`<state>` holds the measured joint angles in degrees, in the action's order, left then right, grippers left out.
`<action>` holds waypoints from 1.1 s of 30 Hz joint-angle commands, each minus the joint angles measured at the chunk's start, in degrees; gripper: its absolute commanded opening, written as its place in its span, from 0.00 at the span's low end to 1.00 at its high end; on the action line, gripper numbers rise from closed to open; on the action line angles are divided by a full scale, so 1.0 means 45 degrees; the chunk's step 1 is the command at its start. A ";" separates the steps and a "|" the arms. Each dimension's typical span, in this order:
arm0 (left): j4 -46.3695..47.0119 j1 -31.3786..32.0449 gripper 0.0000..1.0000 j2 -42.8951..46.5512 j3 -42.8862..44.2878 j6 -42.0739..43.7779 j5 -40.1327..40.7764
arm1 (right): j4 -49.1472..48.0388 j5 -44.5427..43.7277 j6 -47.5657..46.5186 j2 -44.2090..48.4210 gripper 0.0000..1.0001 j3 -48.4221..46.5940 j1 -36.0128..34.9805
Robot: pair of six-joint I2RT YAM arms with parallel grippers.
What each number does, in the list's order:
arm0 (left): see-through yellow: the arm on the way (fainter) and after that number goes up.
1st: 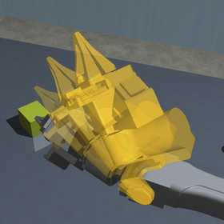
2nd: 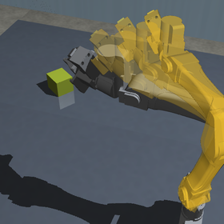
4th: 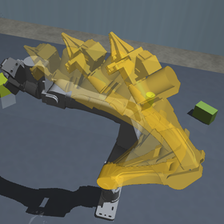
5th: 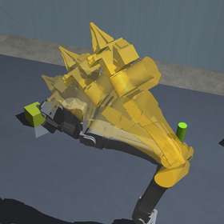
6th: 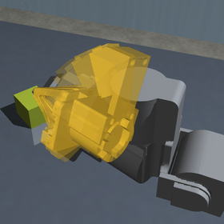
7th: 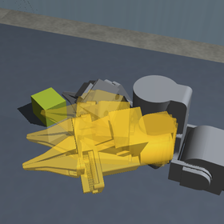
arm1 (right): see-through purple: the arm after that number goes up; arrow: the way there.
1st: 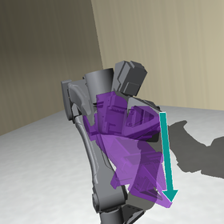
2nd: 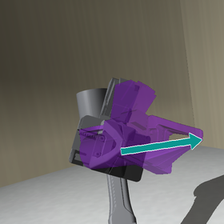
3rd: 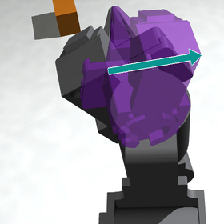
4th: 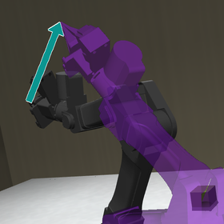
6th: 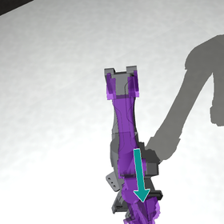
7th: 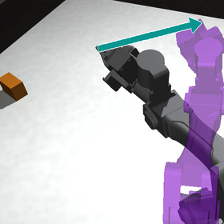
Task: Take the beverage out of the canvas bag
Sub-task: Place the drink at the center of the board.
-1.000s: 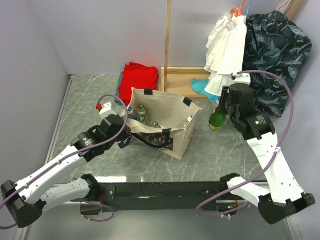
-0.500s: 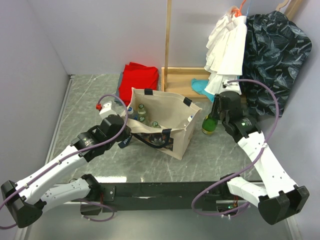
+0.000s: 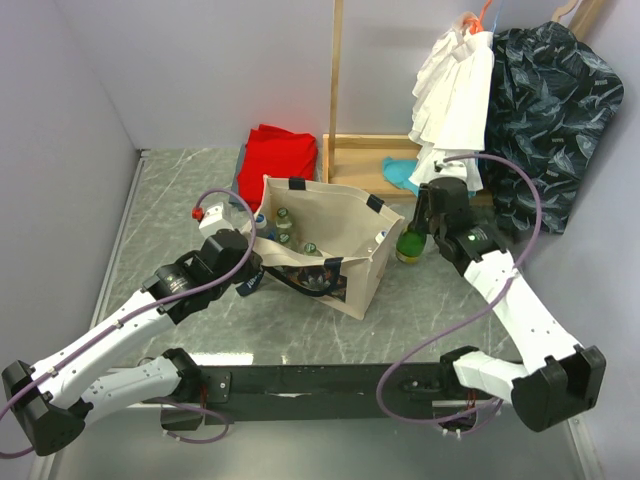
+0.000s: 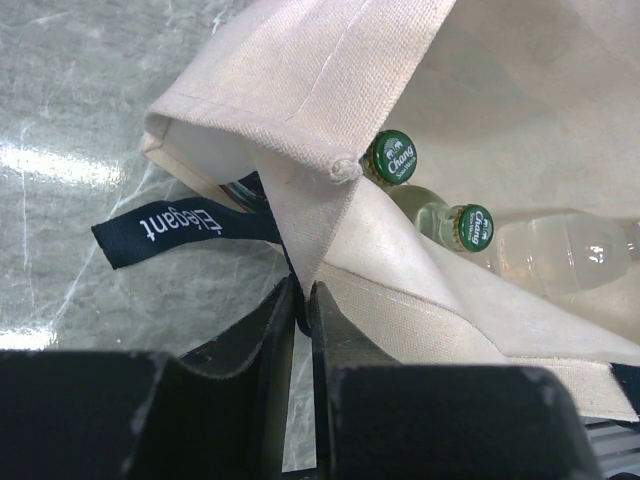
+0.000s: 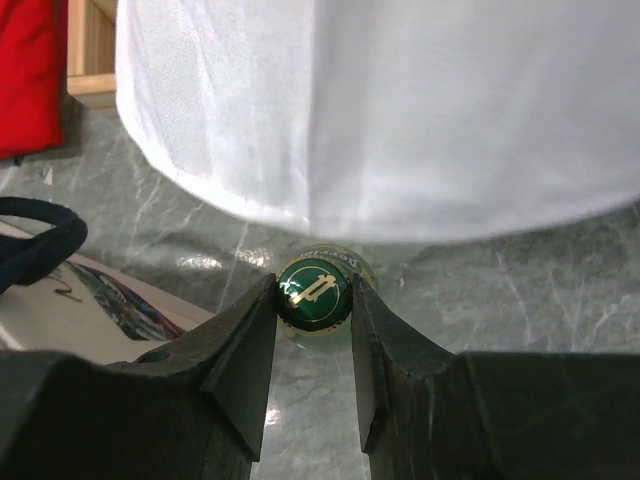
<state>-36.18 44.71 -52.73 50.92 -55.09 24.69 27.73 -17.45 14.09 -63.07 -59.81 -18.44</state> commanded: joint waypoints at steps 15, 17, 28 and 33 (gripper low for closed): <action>-0.0103 0.0026 0.17 -0.0138 0.0229 0.0191 -0.0115 | -0.2957 -0.0048 -0.0454 -0.1746 0.00 -0.1084 0.0074; -0.0123 0.0026 0.17 -0.0118 0.0209 0.0152 -0.0076 | -0.2997 -0.0067 -0.0455 -0.1921 0.00 -0.1142 0.0074; -0.0221 0.0026 0.17 -0.0157 0.0189 0.0133 0.0002 | -0.3251 0.0168 -0.0455 -0.2429 0.00 -0.1396 0.0093; -0.0280 0.0006 0.17 -0.0080 0.0209 0.0094 0.0041 | -0.3095 0.0070 -0.0416 -0.2664 0.00 -0.1611 0.0093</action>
<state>-36.25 44.71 -53.25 50.92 -55.13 24.75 21.67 -15.94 12.34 -75.94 -61.69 -18.37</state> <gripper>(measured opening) 0.171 0.395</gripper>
